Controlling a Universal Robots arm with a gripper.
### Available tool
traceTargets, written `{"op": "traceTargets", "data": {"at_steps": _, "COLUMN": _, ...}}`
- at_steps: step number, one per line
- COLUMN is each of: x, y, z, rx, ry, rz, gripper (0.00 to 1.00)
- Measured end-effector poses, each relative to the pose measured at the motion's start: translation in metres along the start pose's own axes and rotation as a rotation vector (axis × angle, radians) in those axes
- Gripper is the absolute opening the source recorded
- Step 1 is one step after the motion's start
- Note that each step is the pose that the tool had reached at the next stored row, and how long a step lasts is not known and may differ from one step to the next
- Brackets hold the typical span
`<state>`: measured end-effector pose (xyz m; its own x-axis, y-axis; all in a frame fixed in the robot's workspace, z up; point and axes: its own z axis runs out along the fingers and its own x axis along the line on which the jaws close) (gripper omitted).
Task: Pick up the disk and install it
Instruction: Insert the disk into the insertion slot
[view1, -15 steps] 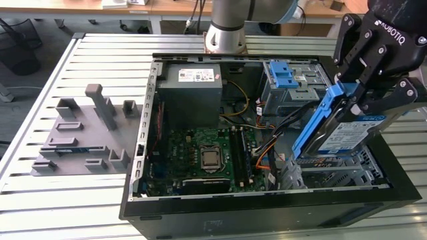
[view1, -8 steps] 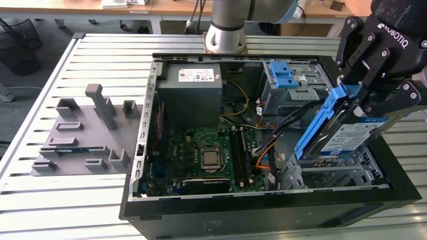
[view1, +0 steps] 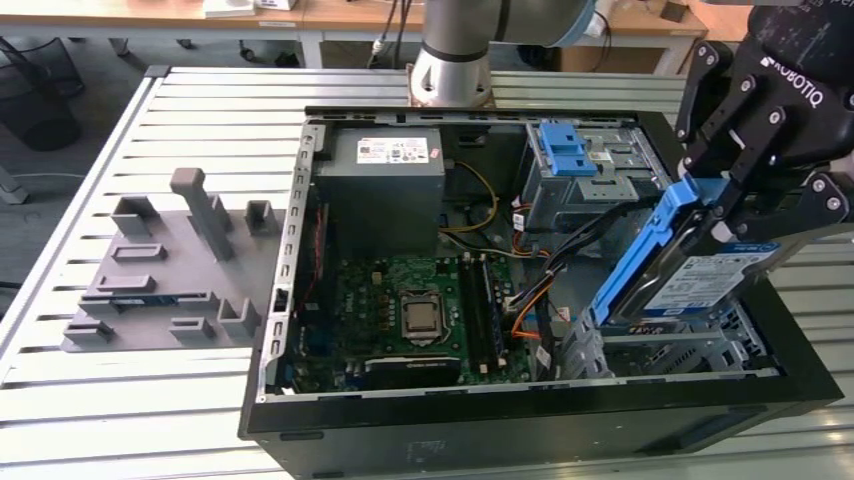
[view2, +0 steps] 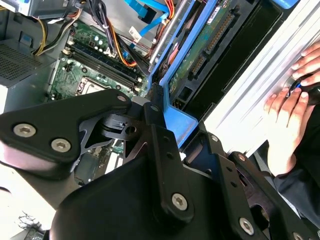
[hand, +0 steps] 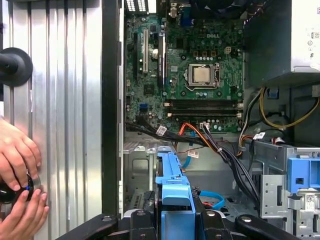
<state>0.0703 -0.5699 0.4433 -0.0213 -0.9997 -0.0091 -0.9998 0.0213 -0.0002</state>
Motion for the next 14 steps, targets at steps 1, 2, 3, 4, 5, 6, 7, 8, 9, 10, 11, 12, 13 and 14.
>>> {"op": "traceTargets", "data": {"at_steps": 1, "x": 0.0003, "y": -0.0001, "z": 0.0003, "rx": 0.0, "ry": -0.0001, "rz": 0.0, "gripper": 0.36}}
{"op": "traceTargets", "data": {"at_steps": 2, "x": 0.0005, "y": -0.0002, "z": 0.0006, "rx": 0.0, "ry": -0.0001, "rz": 0.0, "gripper": 0.36}}
{"op": "traceTargets", "data": {"at_steps": 3, "x": 0.0005, "y": -0.0003, "z": 0.0007, "rx": 0.0, "ry": 0.0002, "rz": 0.0, "gripper": 0.36}}
{"op": "traceTargets", "data": {"at_steps": 4, "x": 0.0006, "y": -0.0003, "z": 0.0009, "rx": 0.0, "ry": 0.0003, "rz": 0.0, "gripper": 0.36}}
{"op": "traceTargets", "data": {"at_steps": 5, "x": 0.0007, "y": -0.0003, "z": 0.0013, "rx": 0.0, "ry": 0.0002, "rz": 0.0, "gripper": 0.36}}
{"op": "traceTargets", "data": {"at_steps": 6, "x": 0.0007, "y": -0.0003, "z": 0.0019, "rx": 0.0, "ry": -0.0001, "rz": 0.0, "gripper": 0.36}}
{"op": "traceTargets", "data": {"at_steps": 7, "x": 0.0007, "y": -0.0003, "z": 0.0022, "rx": 0.0, "ry": 0.0001, "rz": 0.0, "gripper": 0.36}}
{"op": "traceTargets", "data": {"at_steps": 8, "x": 0.0007, "y": -0.0004, "z": 0.0026, "rx": 0.0, "ry": 0.0001, "rz": 0.0, "gripper": 0.36}}
{"op": "traceTargets", "data": {"at_steps": 9, "x": 0.0007, "y": -0.0004, "z": 0.003, "rx": 0.0, "ry": 0.0, "rz": 0.0, "gripper": 0.36}}
{"op": "traceTargets", "data": {"at_steps": 10, "x": 0.0007, "y": -0.0004, "z": 0.0034, "rx": 0.0, "ry": 0.0, "rz": 0.0, "gripper": 0.36}}
{"op": "traceTargets", "data": {"at_steps": 11, "x": 0.0008, "y": -0.0004, "z": 0.0038, "rx": 0.0, "ry": 0.0, "rz": 0.0, "gripper": 0.36}}
{"op": "traceTargets", "data": {"at_steps": 12, "x": 0.0008, "y": -0.0004, "z": 0.0043, "rx": 0.0, "ry": 0.0, "rz": 0.0, "gripper": 0.36}}
{"op": "traceTargets", "data": {"at_steps": 13, "x": 0.0009, "y": -0.0005, "z": 0.0047, "rx": 0.0, "ry": 0.0, "rz": 0.0, "gripper": 0.36}}
{"op": "traceTargets", "data": {"at_steps": 14, "x": 0.0009, "y": -0.0005, "z": 0.0051, "rx": 0.0, "ry": 0.0, "rz": 0.0, "gripper": 0.36}}
